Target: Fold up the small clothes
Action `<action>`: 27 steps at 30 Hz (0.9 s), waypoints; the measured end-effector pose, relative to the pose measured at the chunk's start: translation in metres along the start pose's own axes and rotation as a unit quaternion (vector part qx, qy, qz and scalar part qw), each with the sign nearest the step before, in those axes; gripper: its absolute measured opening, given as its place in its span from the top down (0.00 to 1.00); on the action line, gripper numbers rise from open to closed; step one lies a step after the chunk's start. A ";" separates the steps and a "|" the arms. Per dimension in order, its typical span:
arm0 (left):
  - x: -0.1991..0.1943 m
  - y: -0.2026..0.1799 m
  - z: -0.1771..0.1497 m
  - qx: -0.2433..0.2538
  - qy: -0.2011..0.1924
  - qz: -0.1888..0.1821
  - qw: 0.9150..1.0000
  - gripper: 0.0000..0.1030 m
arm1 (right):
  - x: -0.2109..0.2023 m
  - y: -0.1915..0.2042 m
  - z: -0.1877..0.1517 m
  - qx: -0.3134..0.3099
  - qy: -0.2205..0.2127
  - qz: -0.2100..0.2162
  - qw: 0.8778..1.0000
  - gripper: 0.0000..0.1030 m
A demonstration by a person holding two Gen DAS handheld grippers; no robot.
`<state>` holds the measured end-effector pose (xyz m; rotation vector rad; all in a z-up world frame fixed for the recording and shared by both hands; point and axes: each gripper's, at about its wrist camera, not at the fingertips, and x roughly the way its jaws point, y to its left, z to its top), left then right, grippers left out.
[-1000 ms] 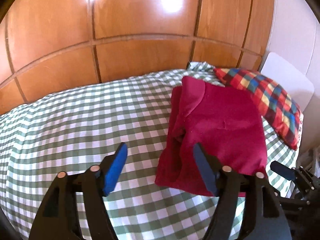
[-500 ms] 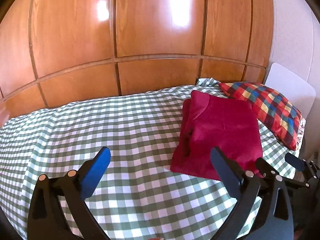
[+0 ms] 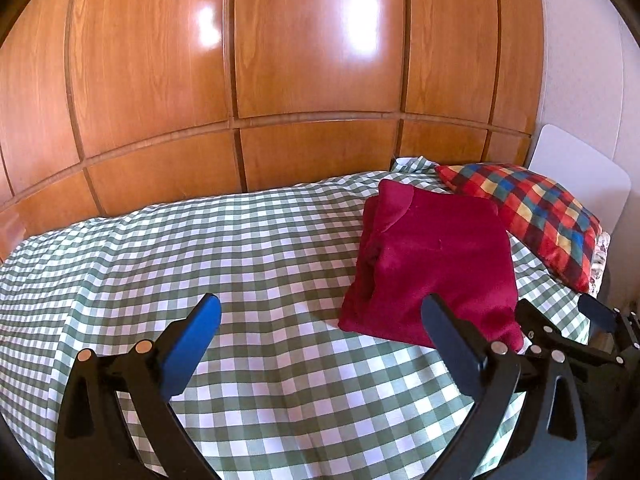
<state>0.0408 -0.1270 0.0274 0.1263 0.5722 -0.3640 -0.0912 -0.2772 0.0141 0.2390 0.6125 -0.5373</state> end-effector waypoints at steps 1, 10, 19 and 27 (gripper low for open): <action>0.000 0.000 0.000 0.000 0.000 0.000 1.000 0.03 | -0.001 -0.001 0.000 0.003 -0.002 -0.004 1.000 0.14; -0.001 -0.001 0.001 0.003 -0.003 0.003 1.000 0.03 | -0.002 -0.006 0.002 0.028 -0.005 -0.018 0.999 0.14; 0.003 0.004 0.004 0.000 -0.007 0.009 1.000 0.03 | -0.002 -0.005 0.008 0.047 -0.006 -0.025 0.999 0.12; 0.005 0.001 0.003 0.006 -0.005 0.012 1.000 0.03 | 0.003 -0.004 0.005 0.042 -0.002 -0.023 0.999 0.12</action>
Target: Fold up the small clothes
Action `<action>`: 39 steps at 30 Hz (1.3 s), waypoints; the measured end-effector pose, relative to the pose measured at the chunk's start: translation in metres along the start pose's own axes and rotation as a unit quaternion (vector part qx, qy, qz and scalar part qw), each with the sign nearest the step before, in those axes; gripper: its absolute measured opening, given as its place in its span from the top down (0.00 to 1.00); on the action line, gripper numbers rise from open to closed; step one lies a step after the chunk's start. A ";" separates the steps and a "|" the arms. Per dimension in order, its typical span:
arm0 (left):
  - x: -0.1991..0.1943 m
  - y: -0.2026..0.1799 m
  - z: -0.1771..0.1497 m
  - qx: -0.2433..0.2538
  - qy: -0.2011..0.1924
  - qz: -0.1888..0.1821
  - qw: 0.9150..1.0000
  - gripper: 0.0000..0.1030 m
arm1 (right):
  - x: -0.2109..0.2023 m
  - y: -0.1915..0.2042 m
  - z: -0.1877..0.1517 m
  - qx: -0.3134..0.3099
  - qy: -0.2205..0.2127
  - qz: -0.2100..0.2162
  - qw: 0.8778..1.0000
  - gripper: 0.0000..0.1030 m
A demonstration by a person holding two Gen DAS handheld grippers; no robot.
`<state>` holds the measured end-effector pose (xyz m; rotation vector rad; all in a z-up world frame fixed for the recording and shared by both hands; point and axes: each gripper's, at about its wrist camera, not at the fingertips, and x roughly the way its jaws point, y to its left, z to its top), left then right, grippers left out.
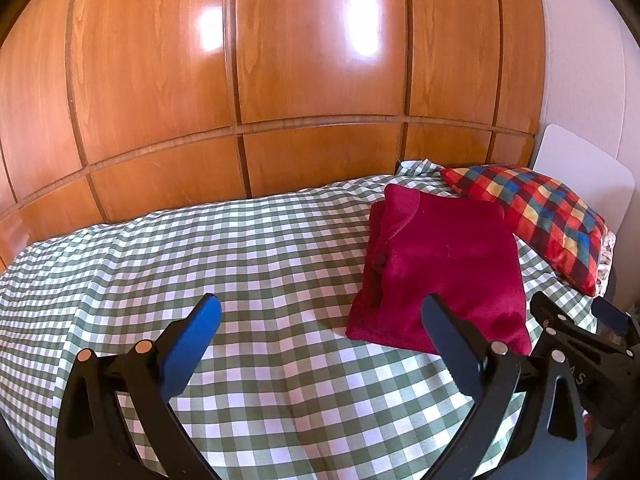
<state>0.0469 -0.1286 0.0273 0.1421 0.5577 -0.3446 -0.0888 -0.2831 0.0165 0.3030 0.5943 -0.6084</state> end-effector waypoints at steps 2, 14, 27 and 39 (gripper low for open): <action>0.002 -0.001 0.000 0.000 0.005 -0.002 1.000 0.03 | 0.000 0.001 -0.001 -0.004 -0.004 -0.002 1.000 0.12; 0.001 0.001 -0.001 -0.002 0.010 -0.006 1.000 0.03 | -0.002 0.006 0.000 -0.013 -0.008 0.002 1.000 0.10; -0.004 0.000 0.002 -0.002 0.003 -0.015 1.000 0.03 | -0.004 0.011 0.001 -0.018 -0.011 0.004 1.000 0.10; 0.006 0.007 -0.006 -0.016 0.027 -0.018 0.999 0.03 | -0.003 0.014 0.001 -0.027 -0.012 0.004 1.000 0.10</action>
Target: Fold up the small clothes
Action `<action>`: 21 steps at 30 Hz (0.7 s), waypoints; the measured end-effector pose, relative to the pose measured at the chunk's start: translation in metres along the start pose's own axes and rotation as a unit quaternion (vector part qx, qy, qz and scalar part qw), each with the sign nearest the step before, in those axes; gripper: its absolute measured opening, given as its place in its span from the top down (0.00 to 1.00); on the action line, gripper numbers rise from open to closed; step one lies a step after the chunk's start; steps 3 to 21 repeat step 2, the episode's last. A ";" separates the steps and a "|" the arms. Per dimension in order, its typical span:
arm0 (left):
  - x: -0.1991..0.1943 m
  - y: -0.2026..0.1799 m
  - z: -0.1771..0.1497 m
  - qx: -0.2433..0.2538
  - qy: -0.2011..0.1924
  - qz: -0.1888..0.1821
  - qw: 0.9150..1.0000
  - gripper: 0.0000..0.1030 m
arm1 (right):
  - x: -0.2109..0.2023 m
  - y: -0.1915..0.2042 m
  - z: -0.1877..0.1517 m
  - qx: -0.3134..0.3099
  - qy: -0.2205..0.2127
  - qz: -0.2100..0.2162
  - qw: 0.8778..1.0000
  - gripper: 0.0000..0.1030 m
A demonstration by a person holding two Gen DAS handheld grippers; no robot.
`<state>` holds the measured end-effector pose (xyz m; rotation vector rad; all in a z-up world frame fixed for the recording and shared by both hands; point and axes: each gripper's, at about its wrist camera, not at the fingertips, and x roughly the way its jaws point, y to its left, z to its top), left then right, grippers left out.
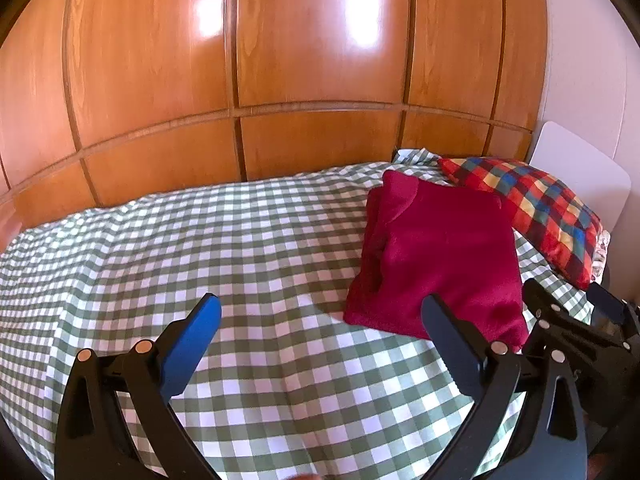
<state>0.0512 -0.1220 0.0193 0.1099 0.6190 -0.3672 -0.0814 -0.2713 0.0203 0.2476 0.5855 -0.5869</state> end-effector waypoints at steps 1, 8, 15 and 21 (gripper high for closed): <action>0.001 0.002 -0.001 -0.003 0.003 -0.001 1.000 0.03 | 0.000 0.000 0.000 0.000 0.001 0.000 1.000 0.10; 0.003 0.005 -0.002 -0.008 0.008 -0.001 1.000 0.03 | 0.000 0.000 0.000 0.001 0.002 0.001 1.000 0.10; 0.003 0.005 -0.002 -0.008 0.008 -0.001 1.000 0.03 | 0.000 0.000 0.000 0.001 0.002 0.001 1.000 0.10; 0.003 0.005 -0.002 -0.008 0.008 -0.001 1.000 0.03 | 0.000 0.000 0.000 0.001 0.002 0.001 1.000 0.10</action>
